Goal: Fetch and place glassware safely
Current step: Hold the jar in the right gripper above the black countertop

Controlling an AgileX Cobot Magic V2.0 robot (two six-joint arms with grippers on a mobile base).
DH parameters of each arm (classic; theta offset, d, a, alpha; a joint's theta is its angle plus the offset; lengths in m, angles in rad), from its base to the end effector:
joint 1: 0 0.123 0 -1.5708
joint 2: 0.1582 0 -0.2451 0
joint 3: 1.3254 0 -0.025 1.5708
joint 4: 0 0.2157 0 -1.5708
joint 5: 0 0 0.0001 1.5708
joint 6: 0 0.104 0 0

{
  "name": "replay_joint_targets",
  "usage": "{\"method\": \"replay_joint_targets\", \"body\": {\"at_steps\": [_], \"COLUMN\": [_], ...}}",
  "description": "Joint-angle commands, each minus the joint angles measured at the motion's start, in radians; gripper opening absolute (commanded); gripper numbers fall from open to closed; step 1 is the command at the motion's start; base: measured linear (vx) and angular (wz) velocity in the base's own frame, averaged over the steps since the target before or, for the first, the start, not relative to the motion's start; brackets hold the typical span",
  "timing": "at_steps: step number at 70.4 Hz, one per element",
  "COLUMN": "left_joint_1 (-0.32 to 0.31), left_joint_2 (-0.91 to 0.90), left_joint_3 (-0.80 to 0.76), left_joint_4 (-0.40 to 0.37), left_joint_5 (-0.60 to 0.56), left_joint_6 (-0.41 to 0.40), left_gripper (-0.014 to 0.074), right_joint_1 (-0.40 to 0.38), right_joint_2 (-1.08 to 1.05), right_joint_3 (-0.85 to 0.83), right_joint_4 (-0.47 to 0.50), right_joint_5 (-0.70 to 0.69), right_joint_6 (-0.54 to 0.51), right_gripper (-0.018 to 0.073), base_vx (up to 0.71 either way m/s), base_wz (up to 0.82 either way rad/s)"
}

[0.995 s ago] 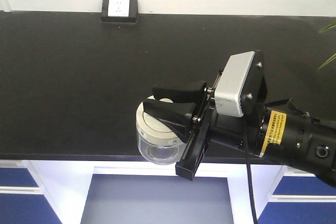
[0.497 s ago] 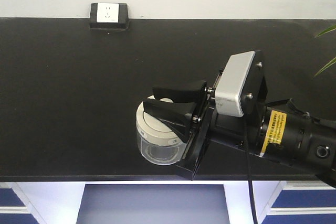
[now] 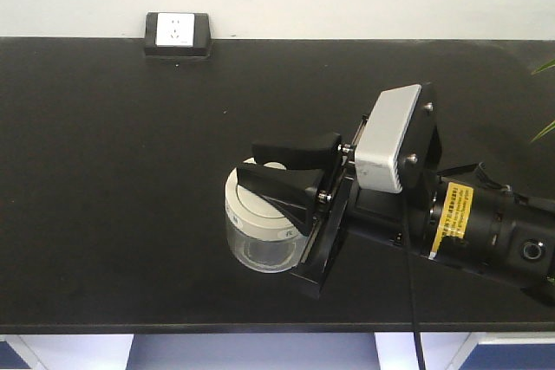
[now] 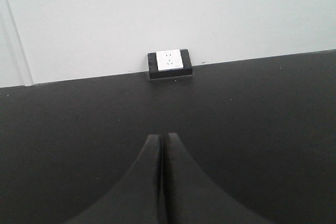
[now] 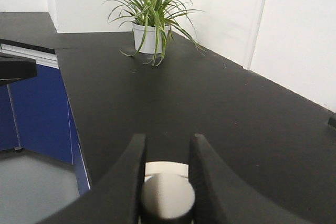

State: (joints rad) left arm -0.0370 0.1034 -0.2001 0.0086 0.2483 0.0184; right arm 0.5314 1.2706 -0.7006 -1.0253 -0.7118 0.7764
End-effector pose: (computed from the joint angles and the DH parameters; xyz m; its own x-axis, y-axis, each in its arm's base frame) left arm 0.0745 -0.0025 0.2436 -0.0634 0.0291 -0.9976 0.0366 0.9990 0.0268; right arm 0.1897 0.1788 0.2822 0.0537 -0.0824 -0.9952 -0.9008 0.4260 -0.0839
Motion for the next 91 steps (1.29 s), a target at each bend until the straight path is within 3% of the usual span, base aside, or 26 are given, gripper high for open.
{"method": "replay_joint_targets", "body": {"at_steps": [1,91], "left_joint_1": [0.002,0.002], "left_joint_2": [0.012,0.012], "left_joint_3": [-0.03,-0.03], "left_joint_4": [-0.009,-0.009], "left_joint_5": [-0.071,-0.071], "left_joint_6": [-0.005,-0.005], "left_gripper": [-0.0007,-0.0007], "right_joint_1": [-0.001,-0.001], "right_joint_2": [-0.03,-0.03], "right_joint_3": [-0.029,-0.029], "right_joint_4": [0.046,0.046], "right_joint_5": [-0.064,-0.064], "right_joint_6": [-0.001,-0.001], "right_gripper": [-0.0003,-0.0003], "base_vx": [0.09,0.06], "base_wz": [0.0,0.0]}}
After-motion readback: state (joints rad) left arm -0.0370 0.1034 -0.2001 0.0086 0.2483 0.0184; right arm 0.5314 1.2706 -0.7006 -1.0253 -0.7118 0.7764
